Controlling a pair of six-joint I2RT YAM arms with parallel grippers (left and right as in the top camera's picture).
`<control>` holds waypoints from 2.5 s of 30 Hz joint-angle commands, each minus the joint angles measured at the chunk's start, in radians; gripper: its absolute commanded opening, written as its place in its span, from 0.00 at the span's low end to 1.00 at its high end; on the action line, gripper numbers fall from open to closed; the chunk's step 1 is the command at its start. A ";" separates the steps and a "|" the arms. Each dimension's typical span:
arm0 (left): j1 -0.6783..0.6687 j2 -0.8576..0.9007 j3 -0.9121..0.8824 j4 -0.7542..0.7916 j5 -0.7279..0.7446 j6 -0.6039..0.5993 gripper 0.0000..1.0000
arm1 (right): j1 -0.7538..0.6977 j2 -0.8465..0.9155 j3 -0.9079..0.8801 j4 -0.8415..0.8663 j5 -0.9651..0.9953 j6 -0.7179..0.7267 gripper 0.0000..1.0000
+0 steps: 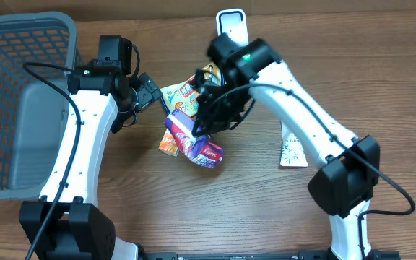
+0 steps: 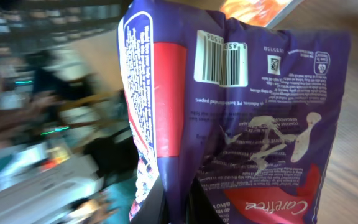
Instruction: Scan the item barcode
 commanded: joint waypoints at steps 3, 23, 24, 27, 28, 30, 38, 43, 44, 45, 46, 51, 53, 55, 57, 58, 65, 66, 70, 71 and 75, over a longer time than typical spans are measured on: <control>0.004 -0.009 0.017 0.001 -0.016 0.019 1.00 | -0.093 -0.027 -0.232 0.094 -0.361 -0.096 0.04; 0.004 -0.009 0.017 0.001 -0.016 0.019 1.00 | -0.365 -0.044 -0.389 0.153 0.424 0.080 0.41; 0.004 -0.009 0.017 0.001 -0.016 0.019 1.00 | -0.358 -0.045 -0.330 0.103 0.441 0.057 0.49; 0.004 -0.009 0.017 0.001 -0.016 0.019 1.00 | -0.338 -0.045 -0.222 0.007 0.447 -0.031 0.57; 0.004 -0.009 0.017 0.001 -0.016 0.019 1.00 | -0.330 -0.045 -0.202 -0.014 0.447 -0.059 0.62; 0.004 -0.009 0.017 0.001 -0.016 0.019 1.00 | -0.294 -0.045 -0.187 -0.064 0.447 -0.137 0.81; 0.004 -0.009 0.017 0.001 -0.016 0.019 1.00 | -0.211 -0.045 -0.383 0.092 0.411 -0.214 0.85; 0.004 -0.009 0.017 0.001 -0.016 0.019 1.00 | -0.206 -0.045 -0.489 0.162 0.367 -0.288 0.86; 0.004 -0.009 0.017 0.001 -0.016 0.019 1.00 | -0.206 -0.045 -0.503 0.174 0.367 -0.287 0.86; 0.004 -0.009 0.017 0.001 -0.016 0.019 1.00 | -0.206 -0.045 -0.524 0.193 0.361 -0.286 0.86; 0.004 -0.009 0.017 0.001 -0.016 0.019 1.00 | -0.206 -0.045 -0.537 0.209 0.349 -0.286 0.85; 0.004 -0.009 0.017 0.001 -0.016 0.019 1.00 | -0.206 -0.045 -0.590 0.296 0.292 -0.241 0.68; 0.004 -0.009 0.017 0.001 -0.016 0.019 1.00 | -0.206 -0.044 -0.600 0.334 0.293 -0.203 0.56; 0.004 -0.009 0.017 0.001 -0.016 0.019 1.00 | -0.206 -0.044 -0.600 0.352 0.293 -0.179 0.41; 0.004 -0.009 0.017 0.001 -0.016 0.019 1.00 | -0.206 -0.044 -0.599 0.368 0.292 -0.124 0.21; 0.004 -0.009 0.017 0.001 -0.016 0.019 1.00 | -0.207 -0.045 -0.597 0.370 0.292 -0.099 0.14; 0.004 -0.009 0.017 0.001 -0.016 0.019 1.00 | -0.214 -0.053 -0.423 0.298 0.296 0.019 0.04; 0.004 -0.009 0.017 0.001 -0.016 0.019 1.00 | -0.218 -0.053 -0.394 0.294 0.297 0.034 0.04; 0.004 -0.009 0.017 0.001 -0.016 0.019 1.00 | -0.264 -0.053 -0.200 0.355 0.302 0.143 0.04; 0.004 -0.009 0.017 0.001 -0.016 0.019 1.00 | -0.277 -0.053 -0.169 0.400 0.309 0.180 0.04; 0.004 -0.009 0.017 0.001 -0.016 0.019 1.00 | -0.307 -0.053 -0.144 0.602 0.336 0.323 0.04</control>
